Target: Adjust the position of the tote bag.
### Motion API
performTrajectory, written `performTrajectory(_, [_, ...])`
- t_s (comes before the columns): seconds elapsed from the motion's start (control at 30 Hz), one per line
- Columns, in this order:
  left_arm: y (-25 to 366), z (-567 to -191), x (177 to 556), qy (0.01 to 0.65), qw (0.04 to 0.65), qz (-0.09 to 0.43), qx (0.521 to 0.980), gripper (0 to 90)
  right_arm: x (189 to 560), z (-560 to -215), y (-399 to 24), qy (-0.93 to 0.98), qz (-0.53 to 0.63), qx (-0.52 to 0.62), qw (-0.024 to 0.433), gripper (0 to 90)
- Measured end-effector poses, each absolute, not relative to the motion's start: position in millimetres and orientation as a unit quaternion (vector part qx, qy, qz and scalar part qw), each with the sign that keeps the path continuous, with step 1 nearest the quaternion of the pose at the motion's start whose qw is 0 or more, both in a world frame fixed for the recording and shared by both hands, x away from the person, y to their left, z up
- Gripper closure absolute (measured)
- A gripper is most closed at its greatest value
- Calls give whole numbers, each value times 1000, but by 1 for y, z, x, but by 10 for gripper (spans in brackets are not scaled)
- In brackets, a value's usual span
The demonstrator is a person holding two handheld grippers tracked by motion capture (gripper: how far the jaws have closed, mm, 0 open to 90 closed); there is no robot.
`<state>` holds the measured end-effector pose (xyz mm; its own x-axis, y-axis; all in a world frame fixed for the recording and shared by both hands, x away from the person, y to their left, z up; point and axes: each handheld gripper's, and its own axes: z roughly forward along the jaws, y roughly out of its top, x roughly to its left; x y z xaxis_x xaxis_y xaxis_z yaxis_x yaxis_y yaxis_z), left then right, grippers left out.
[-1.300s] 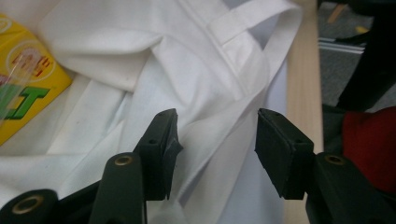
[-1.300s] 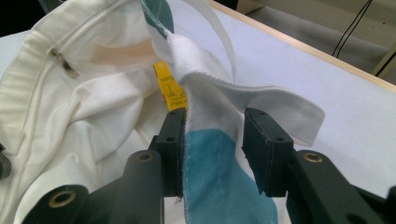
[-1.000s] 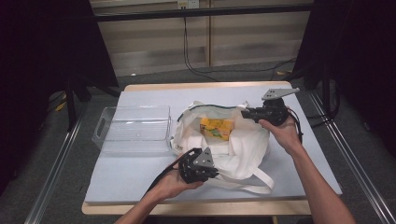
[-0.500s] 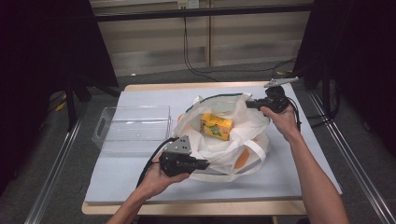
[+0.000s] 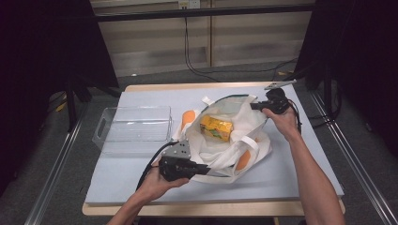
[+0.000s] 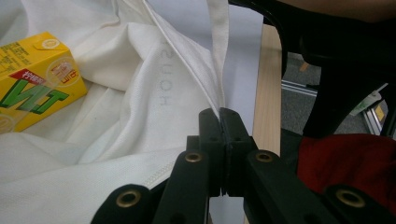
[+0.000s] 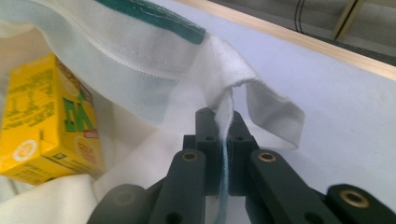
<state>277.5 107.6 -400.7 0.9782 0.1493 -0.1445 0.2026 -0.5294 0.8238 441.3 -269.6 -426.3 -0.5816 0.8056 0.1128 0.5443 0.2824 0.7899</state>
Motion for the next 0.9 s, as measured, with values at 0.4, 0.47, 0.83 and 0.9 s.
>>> performTrajectory(0.4, [97, -425, 289, 118, 449, -33, 885, 890, 432, -441, -266, 778, 428, 430, 163, 870])
performTrajectory(0.47, [95, -431, 290, 115, 440, -34, 890, 890, 431, -444, -268, 774, 431, 435, 162, 871])
performTrajectory(0.83, [88, -456, 294, 109, 403, -35, 908, 889, 434, -470, -264, 785, 393, 448, 169, 873])
performTrajectory(0.9, [89, -456, 294, 119, 408, -36, 905, 886, 432, -478, -260, 795, 368, 450, 172, 871])
